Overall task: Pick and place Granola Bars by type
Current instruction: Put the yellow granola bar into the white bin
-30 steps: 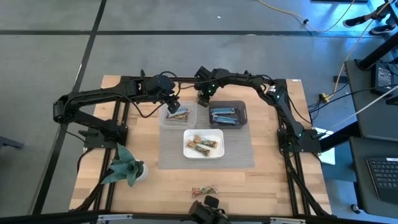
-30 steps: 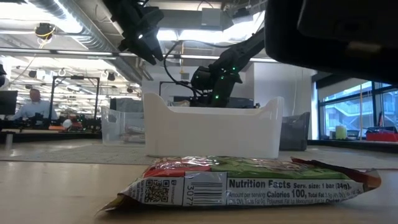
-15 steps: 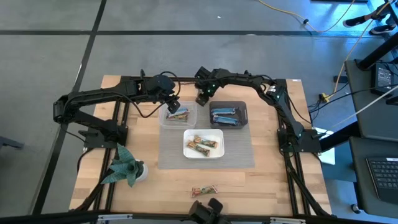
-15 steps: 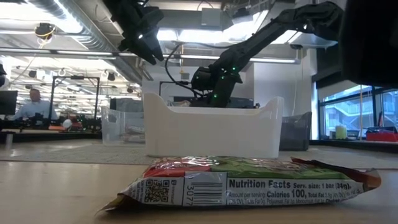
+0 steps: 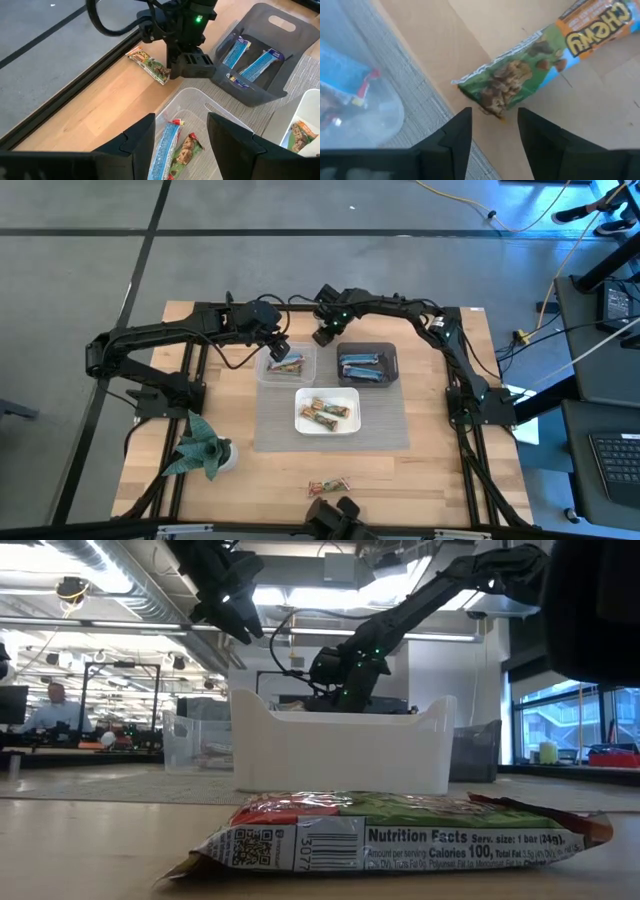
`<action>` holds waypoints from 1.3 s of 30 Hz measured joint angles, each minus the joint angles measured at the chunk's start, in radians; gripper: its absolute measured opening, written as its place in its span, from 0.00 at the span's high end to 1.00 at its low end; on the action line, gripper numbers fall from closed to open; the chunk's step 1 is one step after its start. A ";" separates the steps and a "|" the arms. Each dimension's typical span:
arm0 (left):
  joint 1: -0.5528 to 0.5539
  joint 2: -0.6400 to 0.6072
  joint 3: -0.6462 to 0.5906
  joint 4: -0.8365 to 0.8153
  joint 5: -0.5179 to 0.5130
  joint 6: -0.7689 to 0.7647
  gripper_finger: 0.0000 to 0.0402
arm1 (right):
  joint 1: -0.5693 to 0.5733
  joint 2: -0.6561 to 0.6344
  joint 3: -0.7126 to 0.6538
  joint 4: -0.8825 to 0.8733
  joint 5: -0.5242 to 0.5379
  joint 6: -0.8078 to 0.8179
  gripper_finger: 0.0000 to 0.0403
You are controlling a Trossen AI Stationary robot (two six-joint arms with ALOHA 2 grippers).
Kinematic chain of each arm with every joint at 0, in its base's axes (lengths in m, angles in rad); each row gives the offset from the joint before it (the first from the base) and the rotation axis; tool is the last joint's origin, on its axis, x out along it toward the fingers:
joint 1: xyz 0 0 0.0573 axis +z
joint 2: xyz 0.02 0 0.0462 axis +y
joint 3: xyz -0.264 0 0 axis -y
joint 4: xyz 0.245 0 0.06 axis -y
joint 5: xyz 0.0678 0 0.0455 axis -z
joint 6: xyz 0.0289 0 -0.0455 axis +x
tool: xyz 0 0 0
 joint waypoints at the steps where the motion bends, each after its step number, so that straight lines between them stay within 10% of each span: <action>1: 0.000 0.000 0.000 0.000 0.000 0.000 0.57 | 0.000 0.000 0.000 -0.005 -0.002 -0.024 0.60; 39: 0.000 0.000 0.000 0.000 0.000 -0.001 0.57 | 0.005 0.000 0.000 0.017 0.024 -0.072 0.64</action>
